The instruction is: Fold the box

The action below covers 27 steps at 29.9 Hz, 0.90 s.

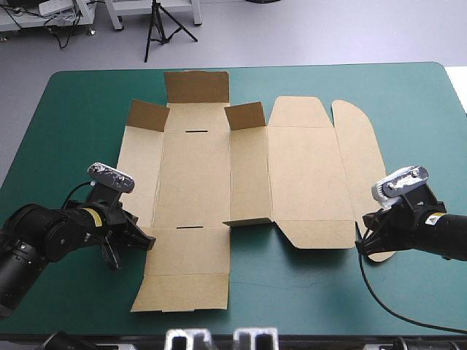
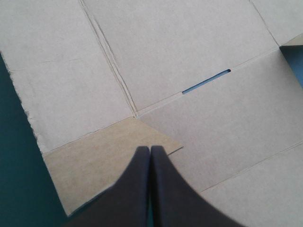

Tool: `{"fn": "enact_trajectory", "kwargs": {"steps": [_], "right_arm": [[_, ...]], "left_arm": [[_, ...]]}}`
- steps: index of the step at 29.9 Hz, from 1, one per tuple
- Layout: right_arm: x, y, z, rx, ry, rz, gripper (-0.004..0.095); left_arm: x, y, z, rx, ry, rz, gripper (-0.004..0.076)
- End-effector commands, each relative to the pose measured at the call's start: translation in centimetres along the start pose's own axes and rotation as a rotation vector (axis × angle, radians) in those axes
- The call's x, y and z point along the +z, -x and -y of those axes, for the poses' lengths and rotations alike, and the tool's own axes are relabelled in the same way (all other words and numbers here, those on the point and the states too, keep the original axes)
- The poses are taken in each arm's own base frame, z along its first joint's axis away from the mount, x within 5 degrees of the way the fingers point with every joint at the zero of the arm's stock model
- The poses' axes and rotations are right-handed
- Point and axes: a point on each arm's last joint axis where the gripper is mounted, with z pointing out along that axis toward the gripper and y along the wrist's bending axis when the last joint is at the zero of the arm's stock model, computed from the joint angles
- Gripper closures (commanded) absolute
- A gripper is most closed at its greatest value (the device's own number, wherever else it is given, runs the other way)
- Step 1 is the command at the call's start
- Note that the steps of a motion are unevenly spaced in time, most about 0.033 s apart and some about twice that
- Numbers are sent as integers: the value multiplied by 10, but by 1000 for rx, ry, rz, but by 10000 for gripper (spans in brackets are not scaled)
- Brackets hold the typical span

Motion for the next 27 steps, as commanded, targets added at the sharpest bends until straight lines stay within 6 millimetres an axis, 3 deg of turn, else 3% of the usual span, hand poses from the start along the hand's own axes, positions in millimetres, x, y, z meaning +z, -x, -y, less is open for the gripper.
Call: {"fn": "enact_trajectory", "kwargs": {"steps": [1,14,20,27], "right_arm": [[-7,8,-2,2,-6,73,927],[-7,10,0,3,-22,94,927],[-7,11,-1,11,-14,102,926],[-7,12,-2,17,-5,109,927]], "left_arm": [[-8,8,0,-6,-1,80,733],[-12,14,0,-12,-2,95,732],[-34,52,-4,25,24,189,708],[-32,92,-17,65,76,123,708]]}}
